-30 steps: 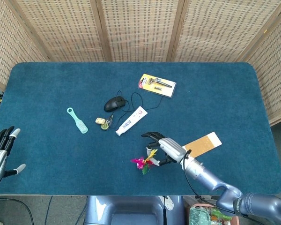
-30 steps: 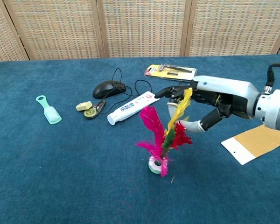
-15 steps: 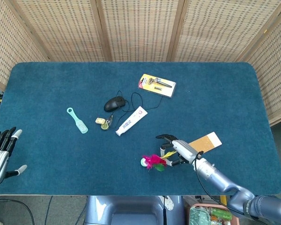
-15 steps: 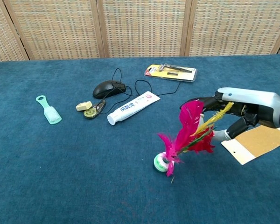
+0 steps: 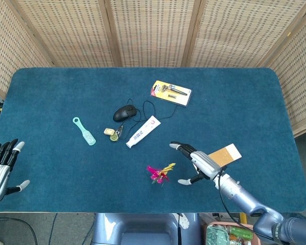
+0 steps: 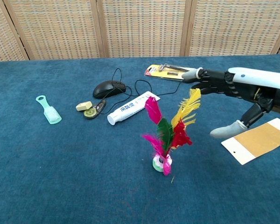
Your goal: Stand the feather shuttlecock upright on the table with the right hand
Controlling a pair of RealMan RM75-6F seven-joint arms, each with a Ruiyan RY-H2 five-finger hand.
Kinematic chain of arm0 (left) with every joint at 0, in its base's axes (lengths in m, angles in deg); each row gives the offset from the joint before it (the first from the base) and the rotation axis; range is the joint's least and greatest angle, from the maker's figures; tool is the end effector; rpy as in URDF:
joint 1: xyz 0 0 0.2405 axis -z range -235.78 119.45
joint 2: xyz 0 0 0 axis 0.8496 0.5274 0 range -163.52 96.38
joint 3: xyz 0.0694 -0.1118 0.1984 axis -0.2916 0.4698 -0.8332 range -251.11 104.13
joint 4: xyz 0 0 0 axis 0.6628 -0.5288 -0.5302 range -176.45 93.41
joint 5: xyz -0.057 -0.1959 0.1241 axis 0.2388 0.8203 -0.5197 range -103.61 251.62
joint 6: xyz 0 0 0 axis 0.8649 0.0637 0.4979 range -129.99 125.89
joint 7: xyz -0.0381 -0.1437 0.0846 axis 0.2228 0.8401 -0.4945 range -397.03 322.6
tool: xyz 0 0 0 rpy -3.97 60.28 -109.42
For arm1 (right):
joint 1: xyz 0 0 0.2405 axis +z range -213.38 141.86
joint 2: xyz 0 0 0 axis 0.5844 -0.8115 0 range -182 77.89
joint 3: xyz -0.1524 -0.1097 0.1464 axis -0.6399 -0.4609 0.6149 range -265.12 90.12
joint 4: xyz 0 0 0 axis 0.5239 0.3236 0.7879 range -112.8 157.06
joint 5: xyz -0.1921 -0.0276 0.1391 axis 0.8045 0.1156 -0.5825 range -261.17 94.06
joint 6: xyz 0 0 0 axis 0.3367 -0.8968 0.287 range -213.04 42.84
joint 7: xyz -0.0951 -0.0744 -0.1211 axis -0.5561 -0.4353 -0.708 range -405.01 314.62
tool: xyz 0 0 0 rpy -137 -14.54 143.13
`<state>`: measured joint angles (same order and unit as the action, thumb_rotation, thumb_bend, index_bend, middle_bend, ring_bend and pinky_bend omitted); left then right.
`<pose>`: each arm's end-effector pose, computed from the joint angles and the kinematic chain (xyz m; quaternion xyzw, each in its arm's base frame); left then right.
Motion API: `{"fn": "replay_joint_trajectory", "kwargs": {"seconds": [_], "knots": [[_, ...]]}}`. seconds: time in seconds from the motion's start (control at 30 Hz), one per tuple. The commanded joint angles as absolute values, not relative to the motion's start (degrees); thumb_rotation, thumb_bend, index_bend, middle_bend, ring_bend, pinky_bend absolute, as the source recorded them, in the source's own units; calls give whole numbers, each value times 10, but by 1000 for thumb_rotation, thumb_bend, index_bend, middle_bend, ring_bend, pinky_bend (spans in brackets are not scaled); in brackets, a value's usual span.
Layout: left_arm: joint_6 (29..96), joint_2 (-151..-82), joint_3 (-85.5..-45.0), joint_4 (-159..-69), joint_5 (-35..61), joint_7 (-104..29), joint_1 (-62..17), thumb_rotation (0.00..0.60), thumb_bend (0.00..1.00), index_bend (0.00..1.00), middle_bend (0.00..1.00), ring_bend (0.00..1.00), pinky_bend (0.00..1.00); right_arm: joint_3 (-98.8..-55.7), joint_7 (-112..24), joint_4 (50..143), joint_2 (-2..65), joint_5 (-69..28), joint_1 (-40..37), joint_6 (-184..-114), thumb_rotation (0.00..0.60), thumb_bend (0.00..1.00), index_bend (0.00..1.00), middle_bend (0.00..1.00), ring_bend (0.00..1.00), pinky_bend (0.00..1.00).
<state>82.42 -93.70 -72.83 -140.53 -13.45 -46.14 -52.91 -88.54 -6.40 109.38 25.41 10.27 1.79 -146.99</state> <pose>-0.2863 0.2001 0.1248 -0.6350 -0.3591 -0.3495 0.5879 -0.1557 -0.3022 -0.0211 0.6675 -0.5451 0.4827 0.1556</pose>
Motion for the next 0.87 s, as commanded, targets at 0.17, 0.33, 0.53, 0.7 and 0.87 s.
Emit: {"fn": "replay_joint_trajectory", "kwargs": {"seconds": [0.17, 0.33, 0.53, 0.7, 0.87], "knots": [[827, -936, -728, -1405, -135, -459, -531, 600, 0, 0, 0, 0, 0, -882, -104, 1120, 215, 90, 2, -1484, 600, 0, 0, 0, 0, 0], [833, -936, -727, -1403, -135, -454, -534, 600, 0, 0, 0, 0, 0, -896, -234, 1120, 174, 81, -49, -1539, 600, 0, 0, 0, 0, 0], [832, -949, -727, -1384, -134, -456, -533, 600, 0, 0, 0, 0, 0, -901, -407, 1074, 187, 73, -148, -1676, 600, 0, 0, 0, 0, 0], [836, -959, -731, -1367, -138, -451, -537, 600, 0, 0, 0, 0, 0, -910, -445, 1058, 202, 81, -206, -1745, 600, 0, 0, 0, 0, 0], [844, -963, -735, -1358, -151, -444, -540, 600, 0, 0, 0, 0, 0, -906, -475, 1058, 210, 81, -240, -1783, 600, 0, 0, 0, 0, 0]]}}
